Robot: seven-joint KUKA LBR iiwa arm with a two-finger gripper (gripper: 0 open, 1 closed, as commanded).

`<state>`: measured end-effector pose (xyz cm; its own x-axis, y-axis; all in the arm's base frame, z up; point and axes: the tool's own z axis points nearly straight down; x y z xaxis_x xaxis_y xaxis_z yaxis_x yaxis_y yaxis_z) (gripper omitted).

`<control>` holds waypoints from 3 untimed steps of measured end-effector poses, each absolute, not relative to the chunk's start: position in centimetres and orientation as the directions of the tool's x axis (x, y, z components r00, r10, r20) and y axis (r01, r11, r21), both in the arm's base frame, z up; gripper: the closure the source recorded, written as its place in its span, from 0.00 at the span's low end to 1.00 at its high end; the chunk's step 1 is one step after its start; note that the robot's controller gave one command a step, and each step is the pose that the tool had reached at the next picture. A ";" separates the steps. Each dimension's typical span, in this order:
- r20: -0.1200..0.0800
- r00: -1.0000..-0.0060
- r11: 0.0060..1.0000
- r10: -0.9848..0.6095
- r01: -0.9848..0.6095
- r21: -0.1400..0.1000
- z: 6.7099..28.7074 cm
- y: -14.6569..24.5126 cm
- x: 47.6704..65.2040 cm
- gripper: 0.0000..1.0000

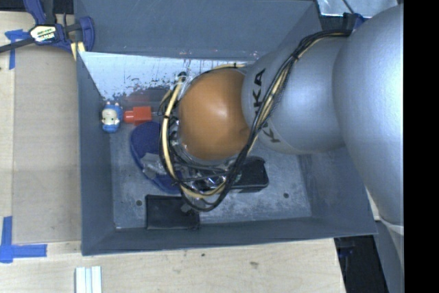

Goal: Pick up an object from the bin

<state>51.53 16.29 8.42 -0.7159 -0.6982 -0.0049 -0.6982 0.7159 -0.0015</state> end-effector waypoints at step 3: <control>-0.007 -0.664 0.665 -0.747 -0.747 -0.008 7.2 17.7 48.8 0.00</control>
Offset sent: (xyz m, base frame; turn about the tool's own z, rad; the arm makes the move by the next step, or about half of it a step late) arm 0.0000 0.0000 0.0000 0.0000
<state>48.79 17.71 7.19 -0.6645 -0.7473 -0.0074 -0.7472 0.6645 -0.0077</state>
